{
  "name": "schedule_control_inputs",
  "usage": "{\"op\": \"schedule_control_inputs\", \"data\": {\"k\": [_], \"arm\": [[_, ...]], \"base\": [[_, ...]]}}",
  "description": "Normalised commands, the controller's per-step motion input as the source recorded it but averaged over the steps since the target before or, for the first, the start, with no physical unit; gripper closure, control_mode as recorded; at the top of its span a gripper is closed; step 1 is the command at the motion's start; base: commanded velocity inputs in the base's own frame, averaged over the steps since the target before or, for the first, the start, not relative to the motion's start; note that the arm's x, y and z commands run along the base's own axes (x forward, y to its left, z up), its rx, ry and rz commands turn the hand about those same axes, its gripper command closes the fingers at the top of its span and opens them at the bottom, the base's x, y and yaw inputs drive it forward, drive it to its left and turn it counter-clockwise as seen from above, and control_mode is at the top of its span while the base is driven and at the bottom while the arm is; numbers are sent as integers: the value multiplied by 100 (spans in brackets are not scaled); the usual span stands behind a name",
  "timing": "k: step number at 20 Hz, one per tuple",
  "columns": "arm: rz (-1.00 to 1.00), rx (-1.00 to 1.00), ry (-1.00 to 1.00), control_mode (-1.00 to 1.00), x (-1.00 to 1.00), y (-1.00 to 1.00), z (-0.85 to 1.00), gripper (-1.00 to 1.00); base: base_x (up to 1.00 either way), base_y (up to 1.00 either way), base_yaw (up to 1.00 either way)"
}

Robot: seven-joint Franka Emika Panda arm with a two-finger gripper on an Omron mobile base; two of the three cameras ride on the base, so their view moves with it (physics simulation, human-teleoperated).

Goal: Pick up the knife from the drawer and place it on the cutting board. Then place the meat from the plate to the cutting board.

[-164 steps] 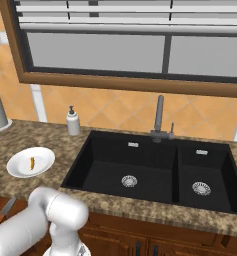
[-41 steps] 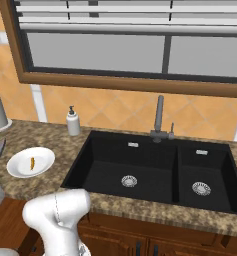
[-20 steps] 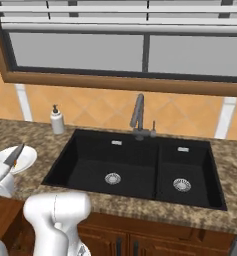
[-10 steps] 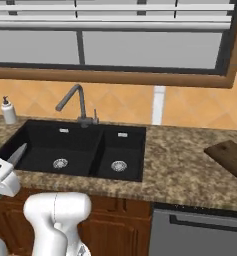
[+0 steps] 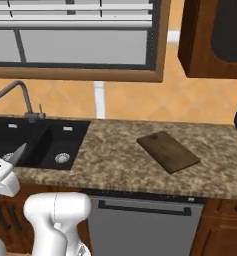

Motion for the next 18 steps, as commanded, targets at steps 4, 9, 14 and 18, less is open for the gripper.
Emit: {"op": "schedule_control_inputs", "data": {"k": [4, 9, 14, 18], "arm": [[0, 0, 0, 100, 0, 0, 0, 100], [0, 0, 0, 100, 0, 0, 0, 100], [0, 0, 0, 100, 0, 0, 0, 100], [0, 0, 0, 100, 0, 0, 0, 100]], "base": [[27, -100, -3], [36, -100, 0], [57, -95, 3], [72, -56, 9]]}}
